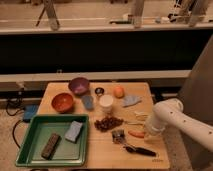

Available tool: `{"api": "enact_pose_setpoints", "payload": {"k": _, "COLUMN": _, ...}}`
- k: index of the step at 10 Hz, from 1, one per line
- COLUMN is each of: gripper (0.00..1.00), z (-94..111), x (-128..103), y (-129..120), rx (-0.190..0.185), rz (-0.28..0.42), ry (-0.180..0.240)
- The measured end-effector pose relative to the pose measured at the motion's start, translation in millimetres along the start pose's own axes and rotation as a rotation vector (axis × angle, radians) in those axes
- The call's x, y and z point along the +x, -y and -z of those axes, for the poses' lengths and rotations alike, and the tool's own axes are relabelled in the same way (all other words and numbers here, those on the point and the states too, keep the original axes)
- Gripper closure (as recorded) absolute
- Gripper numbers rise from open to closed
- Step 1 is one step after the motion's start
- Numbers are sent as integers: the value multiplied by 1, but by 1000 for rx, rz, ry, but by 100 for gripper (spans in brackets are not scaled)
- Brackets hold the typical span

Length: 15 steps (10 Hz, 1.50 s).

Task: Place pepper in table surface

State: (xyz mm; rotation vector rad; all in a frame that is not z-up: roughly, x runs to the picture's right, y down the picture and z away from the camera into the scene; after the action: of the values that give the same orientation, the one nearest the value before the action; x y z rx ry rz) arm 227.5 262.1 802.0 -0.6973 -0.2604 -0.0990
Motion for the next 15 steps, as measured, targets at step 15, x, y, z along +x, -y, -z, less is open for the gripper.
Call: {"api": "enact_pose_setpoints", "payload": {"k": 15, "gripper": 100, "z": 222, "x": -80, "y": -26, "rx": 251, "rz": 74, "ry": -74}}
